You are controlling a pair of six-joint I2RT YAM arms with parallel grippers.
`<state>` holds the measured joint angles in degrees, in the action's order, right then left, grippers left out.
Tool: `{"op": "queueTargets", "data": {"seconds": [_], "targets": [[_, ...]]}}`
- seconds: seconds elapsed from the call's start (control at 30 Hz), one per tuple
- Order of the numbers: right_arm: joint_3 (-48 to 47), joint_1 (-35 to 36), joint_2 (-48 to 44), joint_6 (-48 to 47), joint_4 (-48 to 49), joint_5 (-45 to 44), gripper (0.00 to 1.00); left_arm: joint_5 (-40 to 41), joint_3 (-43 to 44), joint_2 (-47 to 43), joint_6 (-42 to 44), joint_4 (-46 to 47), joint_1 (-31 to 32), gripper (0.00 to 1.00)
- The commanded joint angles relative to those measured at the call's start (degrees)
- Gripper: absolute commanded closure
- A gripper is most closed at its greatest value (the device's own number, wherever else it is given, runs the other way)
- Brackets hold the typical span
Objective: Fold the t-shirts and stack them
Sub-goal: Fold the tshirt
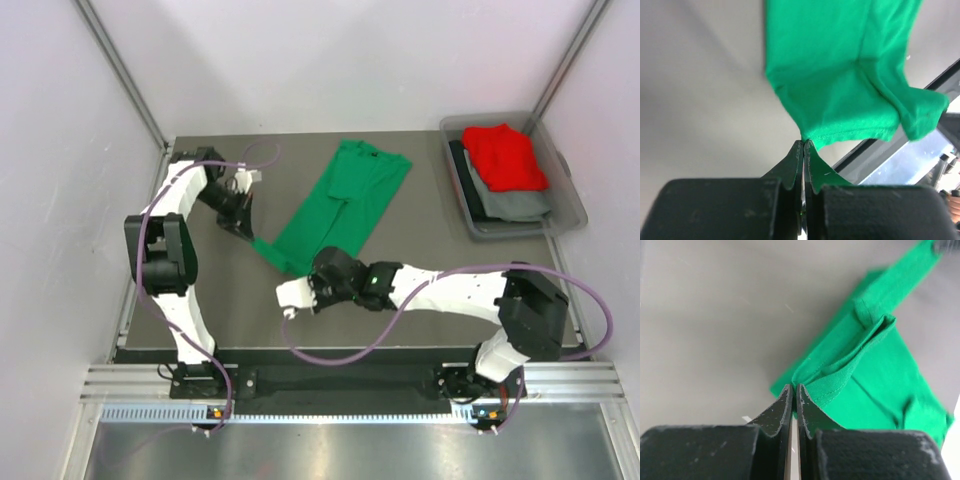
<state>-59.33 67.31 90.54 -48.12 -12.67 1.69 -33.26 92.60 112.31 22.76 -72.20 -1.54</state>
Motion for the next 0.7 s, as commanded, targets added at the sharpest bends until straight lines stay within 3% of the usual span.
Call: {"op": "queueTargets", "data": {"seconds": [0.0,0.33,0.67], "targets": [[-2.02,-4.72,-3.35,0.66,-0.87,-0.73,1.00,-1.20,7.14,1.93,-1.93,-3.29,1.28,1.00],[-0.79,-14.83,-4.33,-1.54,2.38,-0.99,1.00,5.65,34.72,18.10,-4.22,-2.94,12.08,1.00],[-3.33,-23.80,0.68,-2.95,5.63,0.94,1.00,9.87,48.20,28.13,-6.15,2.59,13.67,1.00]]}}
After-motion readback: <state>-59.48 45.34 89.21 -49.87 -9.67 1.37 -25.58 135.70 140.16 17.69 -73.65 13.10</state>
